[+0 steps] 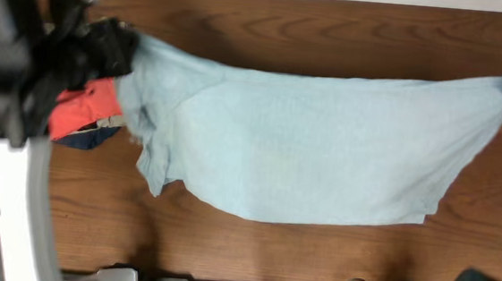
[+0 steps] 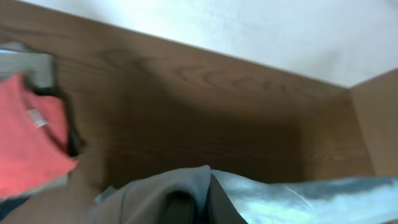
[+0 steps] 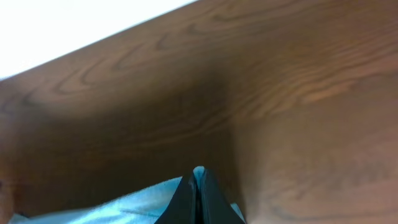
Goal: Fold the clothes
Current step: 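Lift the shirt high with both grippers and swing it forward, then lay the shirt flat on the table with both grippers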
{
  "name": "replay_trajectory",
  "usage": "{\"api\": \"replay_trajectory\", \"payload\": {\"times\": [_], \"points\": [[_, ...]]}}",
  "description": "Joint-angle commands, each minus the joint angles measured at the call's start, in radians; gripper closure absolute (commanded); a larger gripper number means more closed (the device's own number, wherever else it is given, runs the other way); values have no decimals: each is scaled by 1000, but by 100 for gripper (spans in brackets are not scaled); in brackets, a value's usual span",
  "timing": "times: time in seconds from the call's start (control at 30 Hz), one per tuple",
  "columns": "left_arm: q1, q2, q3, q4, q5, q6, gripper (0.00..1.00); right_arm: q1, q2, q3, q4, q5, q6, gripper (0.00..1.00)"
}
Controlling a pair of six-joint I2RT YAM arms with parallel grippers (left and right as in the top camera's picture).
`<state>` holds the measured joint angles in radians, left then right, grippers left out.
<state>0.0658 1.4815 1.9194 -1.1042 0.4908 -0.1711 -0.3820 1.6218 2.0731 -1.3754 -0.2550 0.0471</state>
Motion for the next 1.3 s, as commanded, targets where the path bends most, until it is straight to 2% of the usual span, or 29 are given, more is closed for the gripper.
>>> {"api": "replay_trajectory", "payload": {"times": [0.0, 0.1, 0.2, 0.37, 0.5, 0.6, 0.7, 0.77, 0.87, 1.07, 1.2, 1.27], "points": [[-35, 105, 5, 62, 21, 64, 94, 32, 82, 3, 74, -15, -27, 99], [-46, 201, 5, 221, 14, 66, 94, 39, 160, 3, 252, -15, -23, 99], [-40, 263, 6, 452, 13, 60, 94, 40, 190, 3, 457, -14, 62, 99], [-25, 269, 41, 805, -89, -109, 94, 14, 154, 42, 800, -14, 227, 99], [-15, 269, 172, 887, -123, -148, 94, -34, 116, 127, 905, -2, 261, 99], [-15, 269, 280, 880, -141, -130, 94, -76, 98, 180, 890, 21, 266, 99], [-16, 267, 344, 780, -122, -126, 94, -100, 85, 187, 798, 23, 250, 99], [-17, 264, 349, 644, -64, -126, 94, -104, 90, 183, 698, 33, 224, 99], [-21, 270, 341, 378, -23, -106, 94, -102, 109, 167, 519, 79, 168, 99], [-60, 307, 257, -145, -24, 26, 94, -101, 170, 66, 190, 251, 86, 99], [-95, 329, 124, -330, -32, 121, 94, -104, 189, -90, 80, 293, 86, 99], [-108, 329, 29, -367, -31, 135, 94, -106, 191, -192, 69, 293, 86, 99]]}}
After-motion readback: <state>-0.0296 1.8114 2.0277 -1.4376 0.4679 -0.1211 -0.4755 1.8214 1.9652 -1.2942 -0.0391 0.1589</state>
